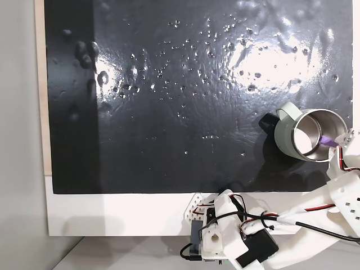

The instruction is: Grasp a pengrip and put it in the cup.

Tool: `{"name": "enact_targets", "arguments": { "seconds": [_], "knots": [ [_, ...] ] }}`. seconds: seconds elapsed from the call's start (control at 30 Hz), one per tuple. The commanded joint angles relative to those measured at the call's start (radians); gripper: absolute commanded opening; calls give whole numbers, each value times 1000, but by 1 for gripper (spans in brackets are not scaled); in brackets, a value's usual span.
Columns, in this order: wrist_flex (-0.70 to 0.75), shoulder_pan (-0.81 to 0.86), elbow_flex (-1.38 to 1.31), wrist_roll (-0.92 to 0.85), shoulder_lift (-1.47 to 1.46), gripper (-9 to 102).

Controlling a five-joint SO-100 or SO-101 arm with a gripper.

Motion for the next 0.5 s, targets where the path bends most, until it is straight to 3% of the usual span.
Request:
{"name": "enact_targets", "arguments": {
  "seconds": [0.0,0.1,0.47],
  "knots": [
    [-8,9,-63,-5,3,36],
    [-6,8,-63,-3,3,45],
    [-5,6,-63,-5,3,45]
  ]
}}
